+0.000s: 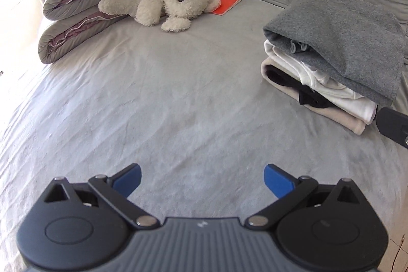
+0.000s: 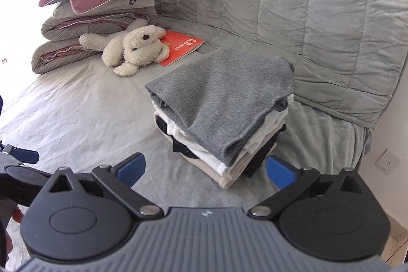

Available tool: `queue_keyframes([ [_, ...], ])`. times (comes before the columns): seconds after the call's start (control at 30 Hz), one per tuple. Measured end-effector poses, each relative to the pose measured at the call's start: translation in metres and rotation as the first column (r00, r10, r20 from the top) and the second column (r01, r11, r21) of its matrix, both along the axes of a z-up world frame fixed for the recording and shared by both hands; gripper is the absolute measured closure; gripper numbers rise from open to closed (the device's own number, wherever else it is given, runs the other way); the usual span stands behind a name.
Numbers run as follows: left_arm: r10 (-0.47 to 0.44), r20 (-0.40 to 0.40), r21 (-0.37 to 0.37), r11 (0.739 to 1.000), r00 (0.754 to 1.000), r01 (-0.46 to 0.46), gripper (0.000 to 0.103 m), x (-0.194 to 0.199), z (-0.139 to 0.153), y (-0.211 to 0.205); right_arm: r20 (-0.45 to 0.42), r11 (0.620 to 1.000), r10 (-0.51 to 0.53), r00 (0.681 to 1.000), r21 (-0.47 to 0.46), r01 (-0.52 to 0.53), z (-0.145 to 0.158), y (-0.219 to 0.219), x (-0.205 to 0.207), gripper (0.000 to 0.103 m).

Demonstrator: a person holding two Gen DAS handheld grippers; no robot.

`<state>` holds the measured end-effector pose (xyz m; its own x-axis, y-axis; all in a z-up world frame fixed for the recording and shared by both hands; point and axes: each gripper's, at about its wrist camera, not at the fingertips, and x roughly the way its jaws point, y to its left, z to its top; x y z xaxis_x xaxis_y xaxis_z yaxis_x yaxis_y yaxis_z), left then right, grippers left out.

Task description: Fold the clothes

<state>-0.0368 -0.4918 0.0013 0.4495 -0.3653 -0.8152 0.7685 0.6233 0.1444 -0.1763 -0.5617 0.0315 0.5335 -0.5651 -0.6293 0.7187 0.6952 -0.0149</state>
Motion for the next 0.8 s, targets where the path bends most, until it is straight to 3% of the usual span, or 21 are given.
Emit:
queue_keyframes([
  [0.8,-0.022,-0.03,0.001,1.0,0.999,0.022,0.001,0.0,-0.012,0.005,-0.085,1.0,0.021,0.996,0.016,-0.02,-0.01,0.012,0.018,0.0],
])
